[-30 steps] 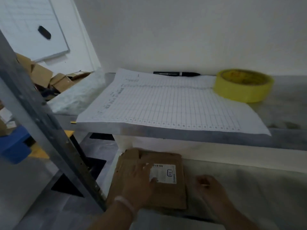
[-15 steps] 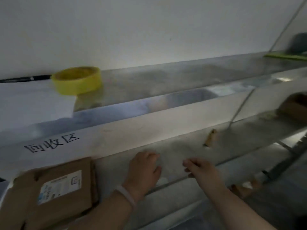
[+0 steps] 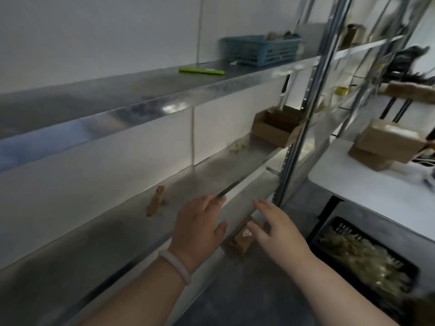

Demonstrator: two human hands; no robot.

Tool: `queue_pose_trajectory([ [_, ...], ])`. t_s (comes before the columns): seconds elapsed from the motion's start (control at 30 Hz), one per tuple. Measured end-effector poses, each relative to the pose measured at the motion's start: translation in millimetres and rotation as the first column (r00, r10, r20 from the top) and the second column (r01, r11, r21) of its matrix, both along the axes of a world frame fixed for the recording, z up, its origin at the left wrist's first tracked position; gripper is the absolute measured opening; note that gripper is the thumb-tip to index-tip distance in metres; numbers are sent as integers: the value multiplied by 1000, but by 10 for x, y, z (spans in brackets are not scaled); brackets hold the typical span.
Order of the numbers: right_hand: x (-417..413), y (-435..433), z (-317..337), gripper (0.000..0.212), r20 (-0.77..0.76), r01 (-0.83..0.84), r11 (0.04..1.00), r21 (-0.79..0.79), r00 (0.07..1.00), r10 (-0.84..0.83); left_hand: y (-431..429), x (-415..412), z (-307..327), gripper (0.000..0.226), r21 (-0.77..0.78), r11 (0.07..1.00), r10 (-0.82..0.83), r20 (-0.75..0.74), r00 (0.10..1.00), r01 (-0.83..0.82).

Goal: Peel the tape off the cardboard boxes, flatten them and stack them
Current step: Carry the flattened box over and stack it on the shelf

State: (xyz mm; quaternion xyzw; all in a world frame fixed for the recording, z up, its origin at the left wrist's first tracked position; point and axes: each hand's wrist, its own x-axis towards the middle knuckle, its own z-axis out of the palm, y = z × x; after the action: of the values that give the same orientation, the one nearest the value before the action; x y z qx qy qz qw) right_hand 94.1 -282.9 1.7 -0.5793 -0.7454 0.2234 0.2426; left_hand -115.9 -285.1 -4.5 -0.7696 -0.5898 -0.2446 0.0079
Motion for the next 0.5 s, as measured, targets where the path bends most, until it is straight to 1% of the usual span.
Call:
queue_pose_trajectory([
  [0.07, 258, 119, 0, 68, 92, 24, 999, 26, 995, -26, 234, 252, 3, 55, 2, 1000, -28, -33, 999, 28],
  [0.13, 481, 273, -38, 74, 137, 53, 997, 49, 989, -60, 474, 481, 0, 57, -8, 998, -60, -69, 996, 60],
  [0.3, 923, 783, -151, 78, 193, 136, 990, 30, 971, -139, 1114, 938, -83, 63, -58, 995, -91, -149, 985, 83],
  [0.5, 1247, 1741, -179, 80, 198, 178, 984, -26, 966, -169, 2100, 1266, -218, 62, -124, 987, -122, -123, 985, 107],
])
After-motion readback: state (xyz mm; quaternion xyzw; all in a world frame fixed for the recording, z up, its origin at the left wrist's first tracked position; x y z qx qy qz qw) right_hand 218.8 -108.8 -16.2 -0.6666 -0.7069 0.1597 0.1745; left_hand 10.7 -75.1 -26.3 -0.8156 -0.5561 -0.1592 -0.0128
